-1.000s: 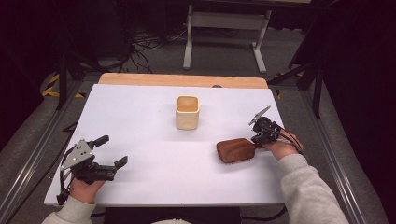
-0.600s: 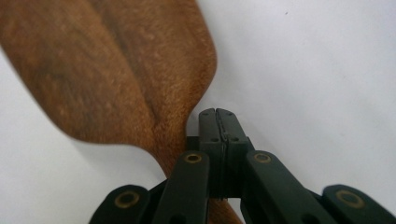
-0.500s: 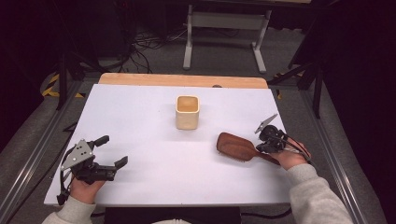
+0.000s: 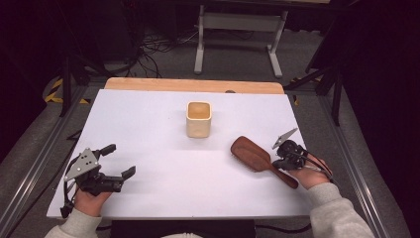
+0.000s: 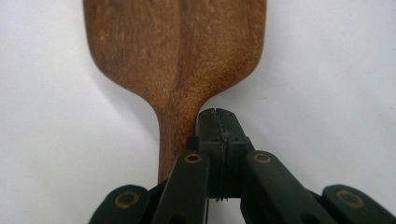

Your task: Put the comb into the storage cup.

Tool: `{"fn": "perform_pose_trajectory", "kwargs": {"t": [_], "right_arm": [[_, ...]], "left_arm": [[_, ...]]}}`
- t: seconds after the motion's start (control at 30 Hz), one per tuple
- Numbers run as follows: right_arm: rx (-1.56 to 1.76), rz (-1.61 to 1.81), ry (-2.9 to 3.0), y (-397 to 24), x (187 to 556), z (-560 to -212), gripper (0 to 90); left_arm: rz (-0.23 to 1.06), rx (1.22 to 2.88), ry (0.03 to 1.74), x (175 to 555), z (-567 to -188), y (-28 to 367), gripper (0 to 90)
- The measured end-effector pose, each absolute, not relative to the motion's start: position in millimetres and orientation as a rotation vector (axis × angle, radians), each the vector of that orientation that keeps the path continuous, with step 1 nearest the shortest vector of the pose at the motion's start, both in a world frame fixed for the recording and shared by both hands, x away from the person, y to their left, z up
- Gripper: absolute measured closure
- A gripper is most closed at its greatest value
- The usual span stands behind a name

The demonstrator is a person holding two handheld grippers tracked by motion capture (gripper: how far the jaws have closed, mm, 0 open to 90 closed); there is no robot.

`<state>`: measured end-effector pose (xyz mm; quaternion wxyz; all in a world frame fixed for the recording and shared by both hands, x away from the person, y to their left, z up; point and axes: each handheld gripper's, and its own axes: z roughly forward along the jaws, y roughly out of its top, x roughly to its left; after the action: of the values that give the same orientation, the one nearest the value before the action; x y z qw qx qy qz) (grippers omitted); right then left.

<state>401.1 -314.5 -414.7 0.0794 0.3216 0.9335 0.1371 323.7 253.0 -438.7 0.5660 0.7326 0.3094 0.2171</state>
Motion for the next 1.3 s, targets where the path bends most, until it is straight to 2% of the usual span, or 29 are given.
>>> {"fn": "perform_pose_trajectory", "kwargs": {"t": [0.27,0.4,0.43,0.5,0.57,0.63,0.67,0.7,0.77,0.87,1.3], "right_arm": [[0.953,0.431,2.761,-313.1,390.7,-409.0,89.7],[0.964,0.474,2.722,-313.8,386.6,-401.5,84.9],[0.952,0.502,2.702,-313.3,382.7,-395.4,78.4],[0.944,0.518,2.690,-312.2,380.2,-392.4,73.7],[0.945,0.541,2.677,-311.3,378.0,-390.1,63.9],[0.962,0.581,2.668,-310.9,376.0,-388.5,50.2],[0.953,0.592,2.654,-310.8,374.9,-388.2,39.5],[0.953,0.592,2.654,-310.8,374.9,-388.2,39.5],[0.947,0.625,2.634,-309.4,372.2,-391.4,10.6],[0.929,0.624,2.633,-307.7,369.5,-395.4,0.5],[0.924,0.588,2.656,-309.1,364.5,-414.1,0.0]], "left_arm": [[0.506,1.721,0.728,323.9,-439.0,252.8,0.2],[0.507,1.721,0.728,324.0,-439.0,252.9,0.2],[0.506,1.721,0.729,324.0,-439.0,253.0,0.2],[0.507,1.721,0.729,324.1,-439.0,253.0,0.3],[0.507,1.721,0.729,324.1,-439.1,252.9,0.2],[0.505,1.722,0.728,324.1,-439.2,252.7,0.2],[0.505,1.722,0.728,324.1,-439.2,252.7,0.2],[0.504,1.722,0.728,324.1,-439.2,252.6,0.2],[0.503,1.720,0.728,324.0,-439.2,252.7,0.2],[0.504,1.719,0.728,324.0,-439.1,252.9,0.2],[0.507,1.718,0.727,323.7,-439.4,252.6,0.2]]}}
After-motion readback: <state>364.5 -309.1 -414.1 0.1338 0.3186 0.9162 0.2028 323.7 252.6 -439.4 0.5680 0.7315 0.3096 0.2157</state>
